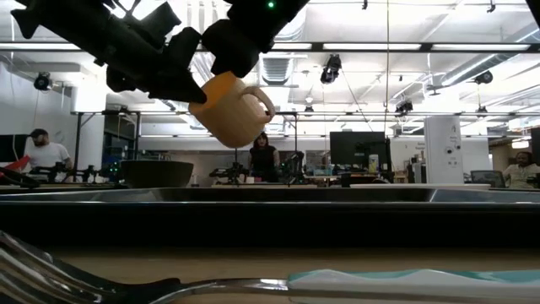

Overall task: Set up tray
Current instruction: Put the yellow mug on the top left of the black tray

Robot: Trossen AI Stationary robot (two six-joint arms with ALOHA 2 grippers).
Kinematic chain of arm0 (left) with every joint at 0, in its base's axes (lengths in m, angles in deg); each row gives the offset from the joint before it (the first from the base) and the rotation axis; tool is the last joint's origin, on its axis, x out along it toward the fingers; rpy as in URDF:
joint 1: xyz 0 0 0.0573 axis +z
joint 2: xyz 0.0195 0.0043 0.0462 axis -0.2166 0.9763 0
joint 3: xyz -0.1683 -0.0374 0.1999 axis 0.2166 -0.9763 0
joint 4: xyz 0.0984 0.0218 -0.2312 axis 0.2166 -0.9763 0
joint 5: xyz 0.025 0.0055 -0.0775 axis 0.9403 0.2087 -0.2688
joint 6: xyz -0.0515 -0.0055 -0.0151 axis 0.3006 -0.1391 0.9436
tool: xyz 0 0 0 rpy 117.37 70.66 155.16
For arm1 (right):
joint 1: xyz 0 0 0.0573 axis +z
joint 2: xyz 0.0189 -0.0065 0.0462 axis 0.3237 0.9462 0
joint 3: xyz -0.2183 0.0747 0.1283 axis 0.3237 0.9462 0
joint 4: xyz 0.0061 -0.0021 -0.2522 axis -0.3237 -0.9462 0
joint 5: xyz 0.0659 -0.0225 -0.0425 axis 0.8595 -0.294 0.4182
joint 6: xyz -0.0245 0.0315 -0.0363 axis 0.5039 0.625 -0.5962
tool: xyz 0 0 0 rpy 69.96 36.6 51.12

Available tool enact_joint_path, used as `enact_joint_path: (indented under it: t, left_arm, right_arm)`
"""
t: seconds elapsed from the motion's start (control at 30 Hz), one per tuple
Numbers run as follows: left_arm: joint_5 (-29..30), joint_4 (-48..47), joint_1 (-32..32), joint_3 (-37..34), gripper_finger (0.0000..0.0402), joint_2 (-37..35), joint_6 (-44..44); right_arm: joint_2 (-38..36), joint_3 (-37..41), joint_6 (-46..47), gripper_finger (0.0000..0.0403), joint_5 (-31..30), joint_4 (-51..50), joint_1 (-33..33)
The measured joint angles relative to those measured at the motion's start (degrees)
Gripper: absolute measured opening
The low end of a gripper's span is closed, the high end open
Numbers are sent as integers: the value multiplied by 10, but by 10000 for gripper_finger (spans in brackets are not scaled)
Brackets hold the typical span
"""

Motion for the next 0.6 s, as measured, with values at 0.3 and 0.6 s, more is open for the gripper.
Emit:
enact_joint_path:
  t: [0.3, 0.6]
  left_arm:
    - [-45, 8, 2, 2, 1, -1, -11]
    - [-99, -151, 3, 46, 1, -8, 6]
  right_arm:
    - [-2, -27, -91, 47, -30, 4, 14]
    - [-60, -69, -68, 86, -198, -79, 12]
